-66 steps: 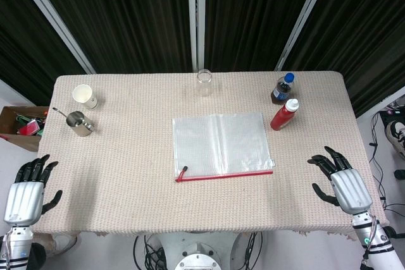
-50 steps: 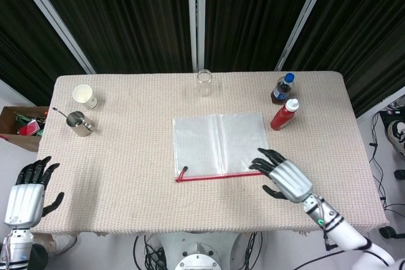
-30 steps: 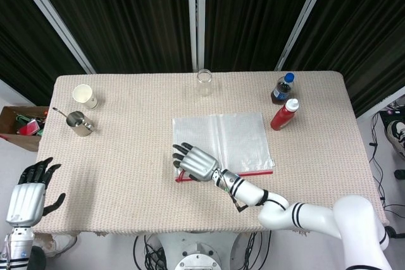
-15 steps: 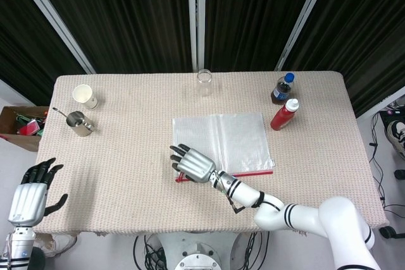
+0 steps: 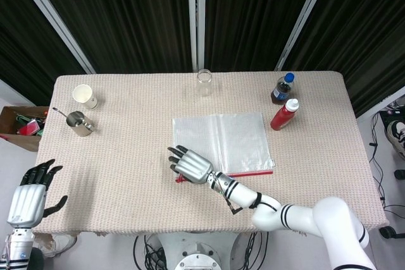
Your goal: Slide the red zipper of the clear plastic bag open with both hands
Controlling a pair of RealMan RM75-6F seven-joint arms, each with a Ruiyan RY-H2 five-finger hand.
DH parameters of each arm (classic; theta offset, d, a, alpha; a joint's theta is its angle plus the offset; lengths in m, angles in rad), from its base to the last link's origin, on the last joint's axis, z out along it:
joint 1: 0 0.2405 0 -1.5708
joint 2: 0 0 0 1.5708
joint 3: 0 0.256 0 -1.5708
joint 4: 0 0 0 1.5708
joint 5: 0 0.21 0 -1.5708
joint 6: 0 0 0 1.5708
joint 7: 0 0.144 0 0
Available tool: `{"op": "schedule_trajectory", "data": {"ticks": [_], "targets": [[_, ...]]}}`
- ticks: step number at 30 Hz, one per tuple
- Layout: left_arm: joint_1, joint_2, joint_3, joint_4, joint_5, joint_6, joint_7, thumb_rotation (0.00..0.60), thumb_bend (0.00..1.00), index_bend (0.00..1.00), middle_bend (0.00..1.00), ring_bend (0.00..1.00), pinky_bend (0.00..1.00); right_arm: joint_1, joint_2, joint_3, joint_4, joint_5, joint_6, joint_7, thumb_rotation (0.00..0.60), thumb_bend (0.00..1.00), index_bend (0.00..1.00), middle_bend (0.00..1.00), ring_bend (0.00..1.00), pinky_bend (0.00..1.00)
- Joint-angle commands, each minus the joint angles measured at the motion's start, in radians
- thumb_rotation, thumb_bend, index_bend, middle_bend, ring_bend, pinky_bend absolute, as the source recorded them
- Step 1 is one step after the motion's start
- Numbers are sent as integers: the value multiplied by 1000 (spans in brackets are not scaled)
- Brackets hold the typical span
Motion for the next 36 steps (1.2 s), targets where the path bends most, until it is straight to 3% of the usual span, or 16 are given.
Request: {"op": "schedule_trajectory", "data": {"ticks": [1,12,27,33,36], "targets": [[-1,1,1,0,-1,-4,-3,600,206,193,107,109,154,5,-3,-1,4,2,-1,-2,600,288,498,241,48,155],[-3,1,5,4,2,-16,-20,600,205,193,107,108,153,-2,8,-20,-8,14,3,-32,600,316,547,248,48,153],[-19,1,8,9,17,-40,-57,600,205,193,107,109,154,-13,10,-28,-15,0,61,-36,600,471,759,291,76,158],[-92,-23,-2,38,67,-106,-199,600,195,198,107,108,154,-18,52,-25,-68,-30,119,-66,600,522,819,325,96,157],[-161,-57,-12,72,116,-156,-347,600,204,226,107,108,154,-20,85,-26,-107,-56,152,-99,600,535,848,340,108,157]]}}
